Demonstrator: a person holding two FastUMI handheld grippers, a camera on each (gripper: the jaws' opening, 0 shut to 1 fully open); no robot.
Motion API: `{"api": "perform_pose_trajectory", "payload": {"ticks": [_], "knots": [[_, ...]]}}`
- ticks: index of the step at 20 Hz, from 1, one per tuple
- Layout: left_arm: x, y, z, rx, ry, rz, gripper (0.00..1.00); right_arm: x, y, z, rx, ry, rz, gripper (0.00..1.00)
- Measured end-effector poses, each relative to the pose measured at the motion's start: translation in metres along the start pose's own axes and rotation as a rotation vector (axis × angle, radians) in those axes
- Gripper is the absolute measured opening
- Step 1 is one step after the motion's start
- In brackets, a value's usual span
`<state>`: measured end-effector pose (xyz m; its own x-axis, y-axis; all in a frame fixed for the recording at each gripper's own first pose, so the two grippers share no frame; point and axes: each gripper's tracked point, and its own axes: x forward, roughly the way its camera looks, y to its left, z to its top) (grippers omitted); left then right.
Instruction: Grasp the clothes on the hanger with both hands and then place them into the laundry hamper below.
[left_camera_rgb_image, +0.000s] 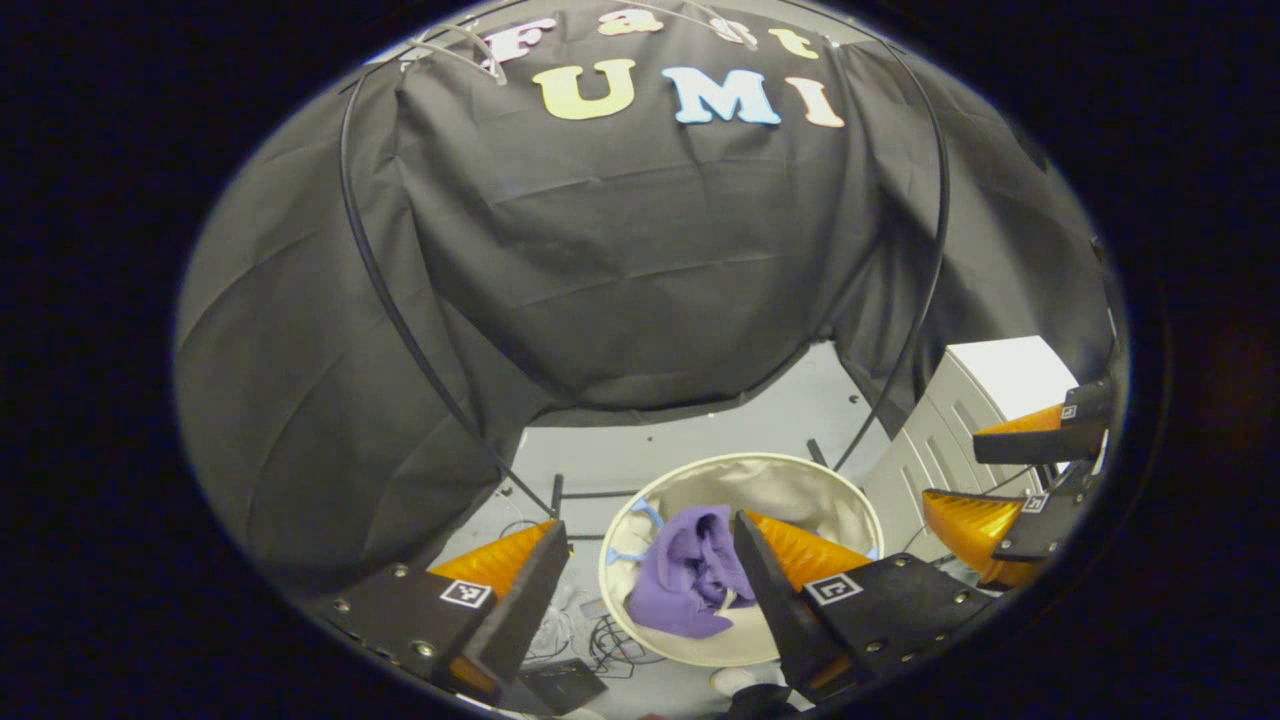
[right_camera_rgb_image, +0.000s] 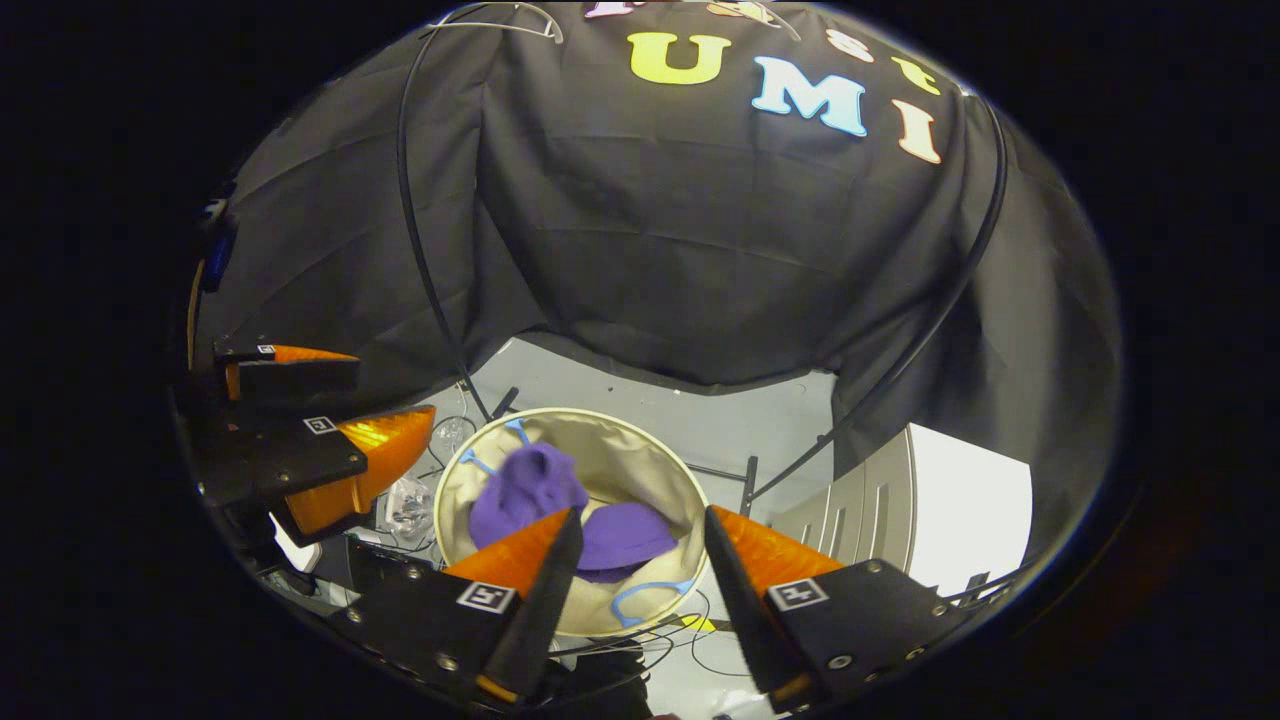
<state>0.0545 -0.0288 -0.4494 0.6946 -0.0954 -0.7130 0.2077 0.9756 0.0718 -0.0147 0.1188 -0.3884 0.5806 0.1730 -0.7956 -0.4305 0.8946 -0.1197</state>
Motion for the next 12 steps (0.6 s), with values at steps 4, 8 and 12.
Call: {"api": "perform_pose_trajectory", "payload": {"ticks": [4,8,12], "knots": [[-0.023,0.019,0.032,-0.037,-0.079,0.027,1.00,-0.015,-0.001,0.017,0.025,-0.069,-0.017,0.95],[-0.059,0.035,0.086,-0.062,-0.210,0.039,0.96,-0.043,-0.005,0.058,0.053,-0.188,-0.024,0.95],[-0.103,0.045,0.143,-0.074,-0.337,0.037,0.99,-0.079,-0.015,0.101,0.092,-0.308,-0.042,0.95]]}}
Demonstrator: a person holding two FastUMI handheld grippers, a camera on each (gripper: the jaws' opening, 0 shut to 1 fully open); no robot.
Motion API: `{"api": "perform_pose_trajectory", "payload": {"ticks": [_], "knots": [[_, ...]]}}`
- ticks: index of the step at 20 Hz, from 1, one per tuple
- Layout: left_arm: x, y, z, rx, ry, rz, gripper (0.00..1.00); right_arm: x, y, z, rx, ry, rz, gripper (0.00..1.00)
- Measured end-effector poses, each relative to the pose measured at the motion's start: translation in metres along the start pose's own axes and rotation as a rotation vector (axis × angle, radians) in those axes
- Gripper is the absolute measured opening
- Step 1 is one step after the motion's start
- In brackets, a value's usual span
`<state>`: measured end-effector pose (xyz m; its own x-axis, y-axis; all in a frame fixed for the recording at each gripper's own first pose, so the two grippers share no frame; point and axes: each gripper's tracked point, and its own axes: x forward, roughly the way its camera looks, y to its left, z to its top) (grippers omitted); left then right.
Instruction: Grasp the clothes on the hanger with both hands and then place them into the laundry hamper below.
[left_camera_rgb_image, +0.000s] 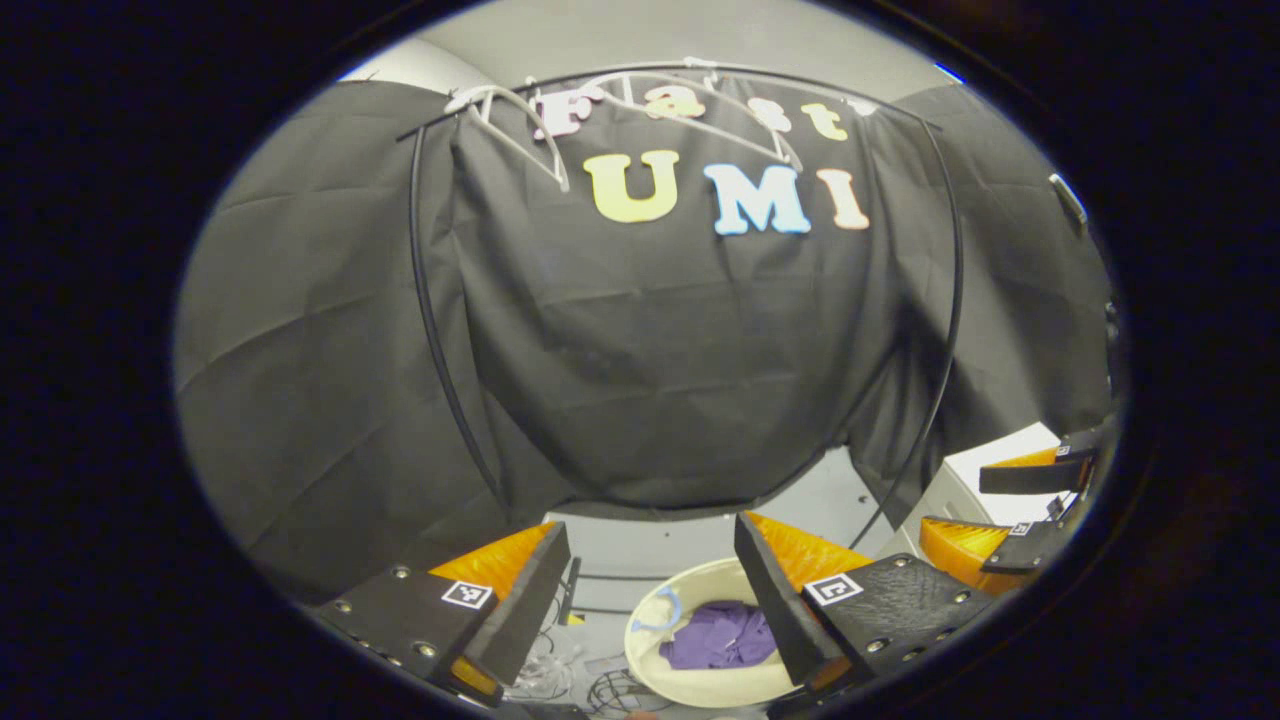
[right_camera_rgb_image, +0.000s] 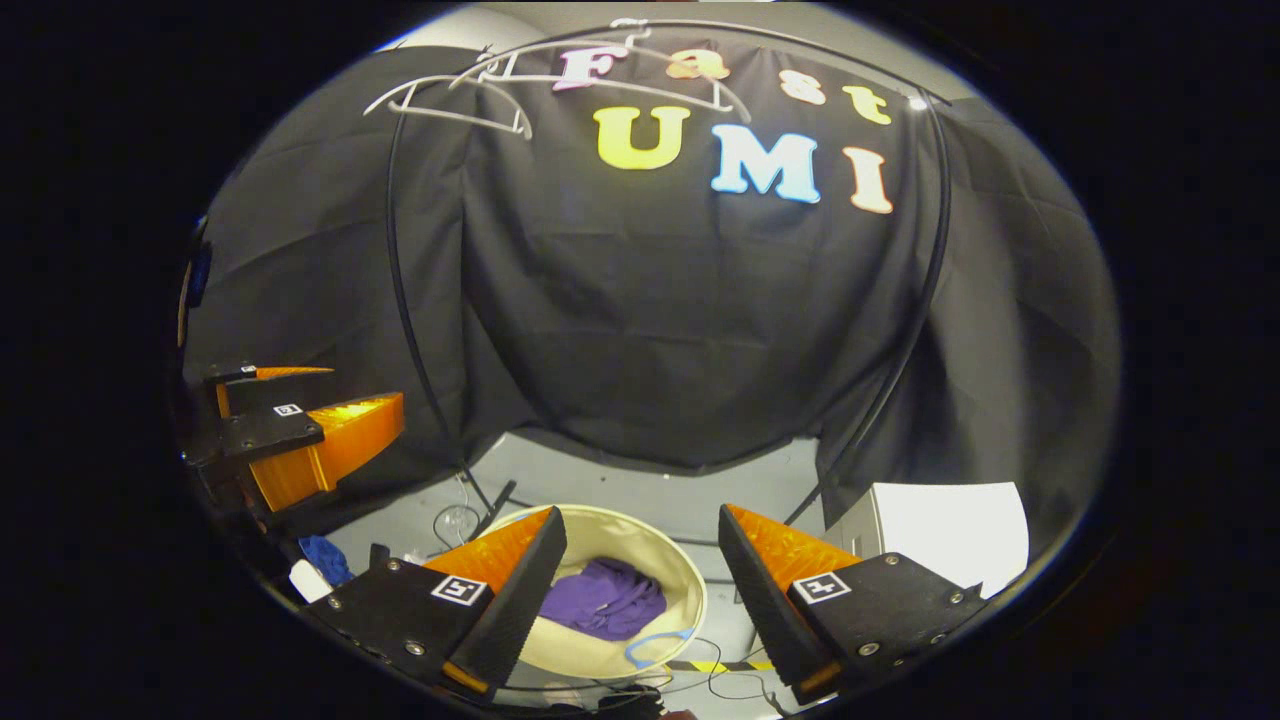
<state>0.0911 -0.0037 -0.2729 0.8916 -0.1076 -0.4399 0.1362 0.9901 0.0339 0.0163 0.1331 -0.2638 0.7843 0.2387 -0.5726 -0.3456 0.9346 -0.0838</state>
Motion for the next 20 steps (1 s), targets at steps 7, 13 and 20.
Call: {"api": "perform_pose_trajectory", "payload": {"ticks": [7,13,20], "knots": [[-0.057,0.026,0.126,-0.016,-0.214,-0.003,1.00,-0.056,-0.018,0.096,0.052,-0.218,-0.061,0.95],[-0.117,0.057,0.201,-0.046,-0.347,0.017,0.89,-0.118,-0.044,0.160,0.049,-0.389,-0.124,0.94],[-0.195,0.083,0.237,-0.041,-0.449,0.058,1.00,-0.178,-0.079,0.194,0.116,-0.516,-0.213,0.94]]}}
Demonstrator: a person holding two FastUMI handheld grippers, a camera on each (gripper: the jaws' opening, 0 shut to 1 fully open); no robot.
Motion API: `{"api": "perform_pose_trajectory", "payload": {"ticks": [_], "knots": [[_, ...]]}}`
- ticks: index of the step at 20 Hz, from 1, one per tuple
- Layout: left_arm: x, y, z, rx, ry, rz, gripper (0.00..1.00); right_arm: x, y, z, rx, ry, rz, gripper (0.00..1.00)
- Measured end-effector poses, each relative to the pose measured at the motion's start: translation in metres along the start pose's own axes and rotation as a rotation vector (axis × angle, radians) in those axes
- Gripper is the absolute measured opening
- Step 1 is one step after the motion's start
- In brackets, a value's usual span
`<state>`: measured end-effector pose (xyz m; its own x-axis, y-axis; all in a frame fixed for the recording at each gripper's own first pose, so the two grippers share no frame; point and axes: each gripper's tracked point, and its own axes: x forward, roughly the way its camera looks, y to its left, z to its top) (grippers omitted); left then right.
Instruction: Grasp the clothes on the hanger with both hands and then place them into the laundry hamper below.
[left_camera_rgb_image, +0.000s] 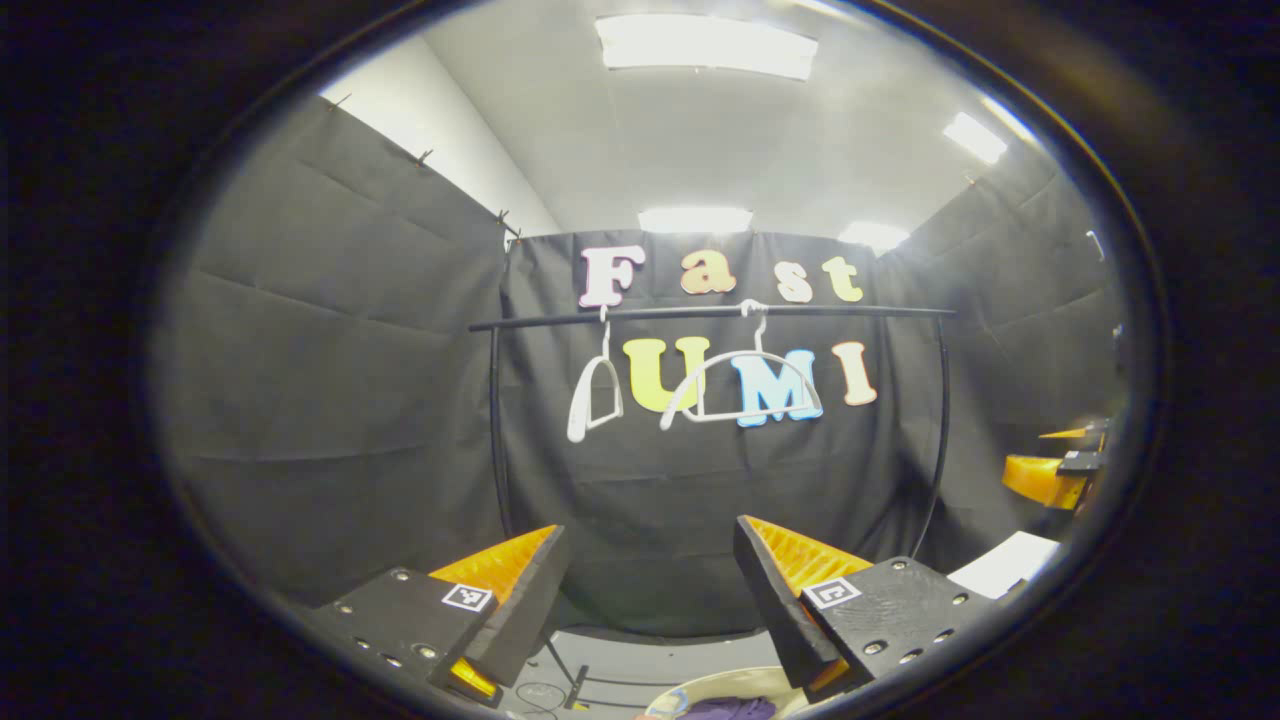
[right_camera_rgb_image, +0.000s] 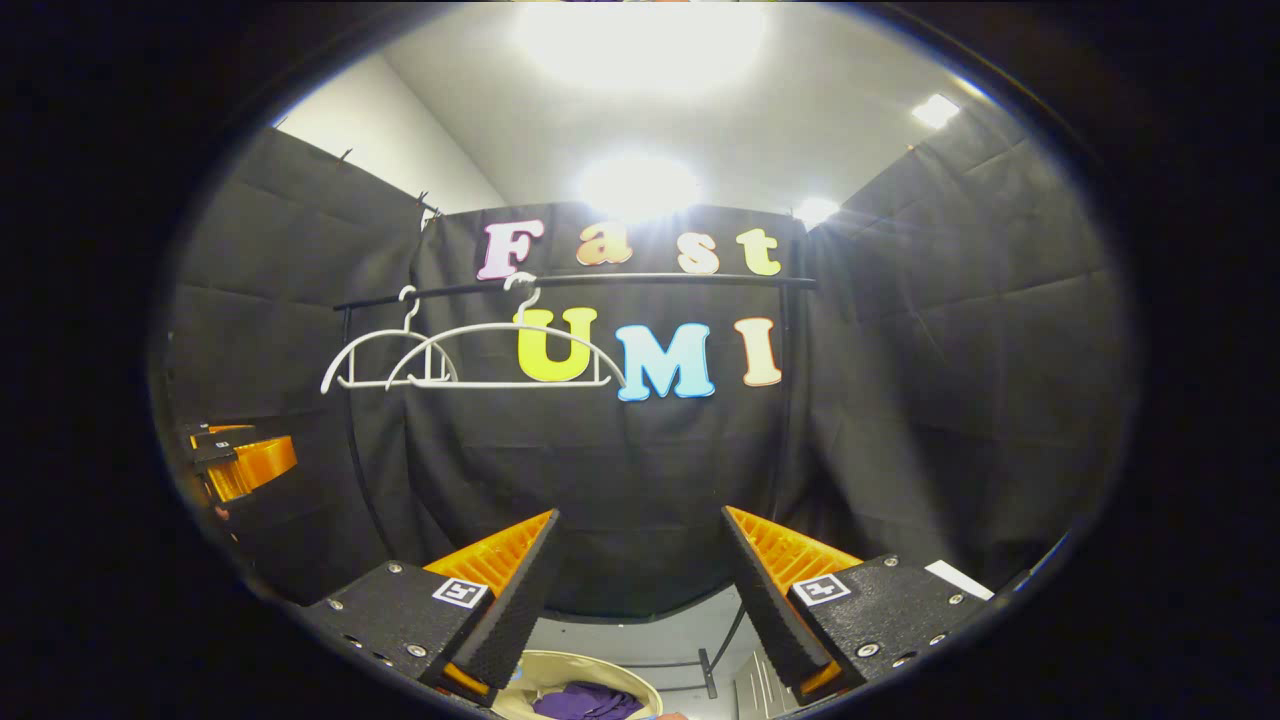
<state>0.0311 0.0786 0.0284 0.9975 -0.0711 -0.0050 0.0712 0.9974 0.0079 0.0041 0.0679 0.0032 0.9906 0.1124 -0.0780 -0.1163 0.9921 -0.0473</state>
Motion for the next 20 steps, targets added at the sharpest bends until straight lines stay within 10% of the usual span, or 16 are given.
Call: {"api": "perform_pose_trajectory", "payload": {"ticks": [4,20], "knots": [[-0.017,0.006,0.006,0.005,-0.019,0.017,0.89,-0.017,-0.025,0.011,-0.011,-0.040,-0.058,0.94],[-0.050,-0.001,0.035,0.006,-0.080,0.015,1.00,-0.049,-0.044,0.020,0.026,-0.101,-0.108,0.94]]}}
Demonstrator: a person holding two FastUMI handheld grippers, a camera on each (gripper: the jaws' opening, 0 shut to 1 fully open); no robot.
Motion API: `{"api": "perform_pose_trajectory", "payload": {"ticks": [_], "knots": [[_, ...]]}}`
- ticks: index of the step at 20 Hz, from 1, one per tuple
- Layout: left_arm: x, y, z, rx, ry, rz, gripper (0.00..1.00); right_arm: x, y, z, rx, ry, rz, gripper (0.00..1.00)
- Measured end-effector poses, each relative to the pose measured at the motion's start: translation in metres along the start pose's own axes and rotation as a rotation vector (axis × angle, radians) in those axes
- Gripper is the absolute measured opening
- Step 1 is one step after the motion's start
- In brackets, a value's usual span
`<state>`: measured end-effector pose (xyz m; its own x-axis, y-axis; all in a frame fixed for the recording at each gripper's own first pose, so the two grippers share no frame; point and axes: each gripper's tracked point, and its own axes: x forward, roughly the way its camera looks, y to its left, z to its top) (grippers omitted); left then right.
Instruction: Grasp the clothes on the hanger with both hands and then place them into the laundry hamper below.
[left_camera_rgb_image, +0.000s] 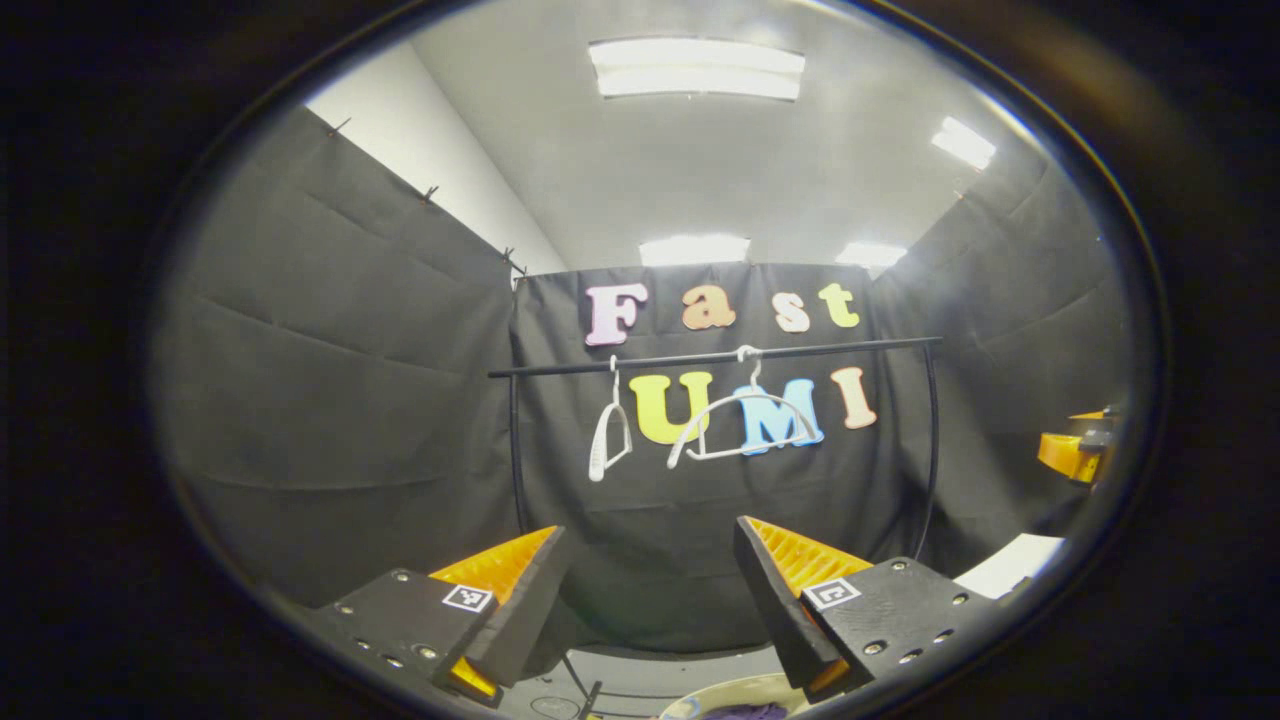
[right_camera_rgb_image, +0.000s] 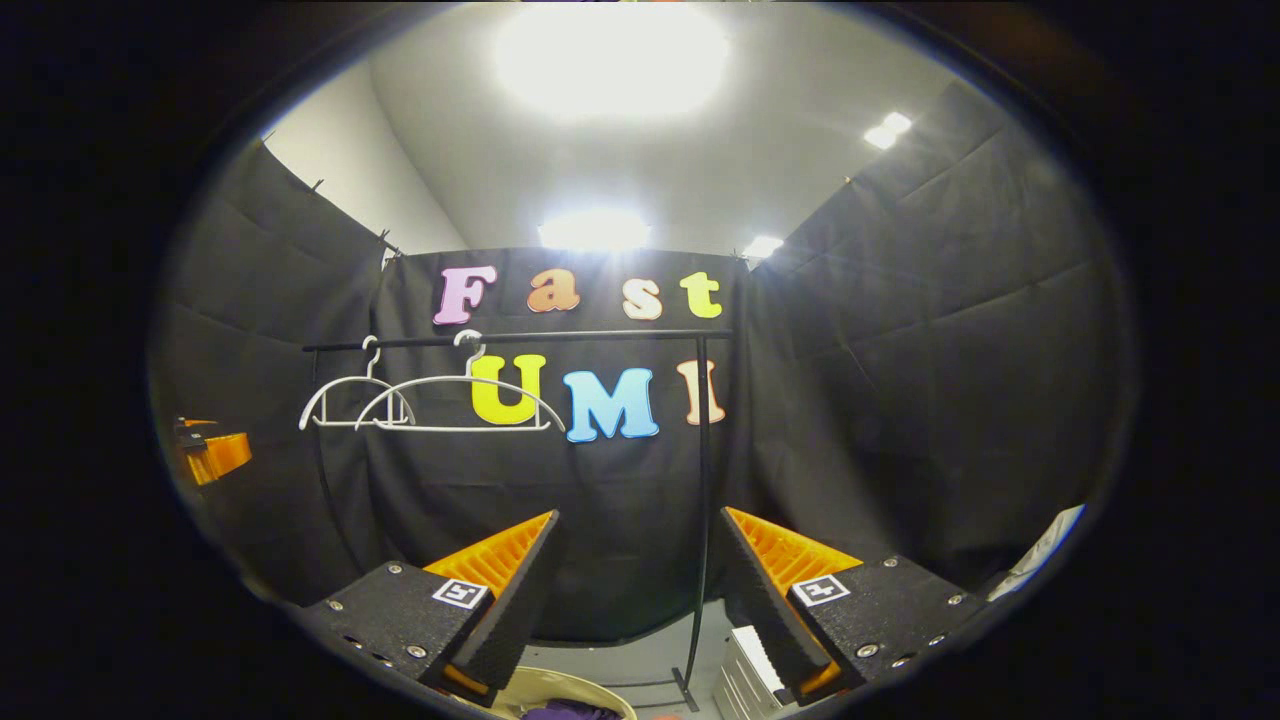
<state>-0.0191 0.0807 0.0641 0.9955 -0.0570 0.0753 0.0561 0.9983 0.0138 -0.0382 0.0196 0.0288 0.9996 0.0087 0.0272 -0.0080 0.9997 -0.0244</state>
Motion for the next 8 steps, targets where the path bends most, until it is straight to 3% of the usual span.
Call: {"api": "perform_pose_trajectory", "payload": {"ticks": [8], "knots": [[0.007,0.015,-0.008,-0.029,0.010,0.024,1.00,0.005,0.009,0.002,-0.006,-0.005,0.009,0.94]]}}
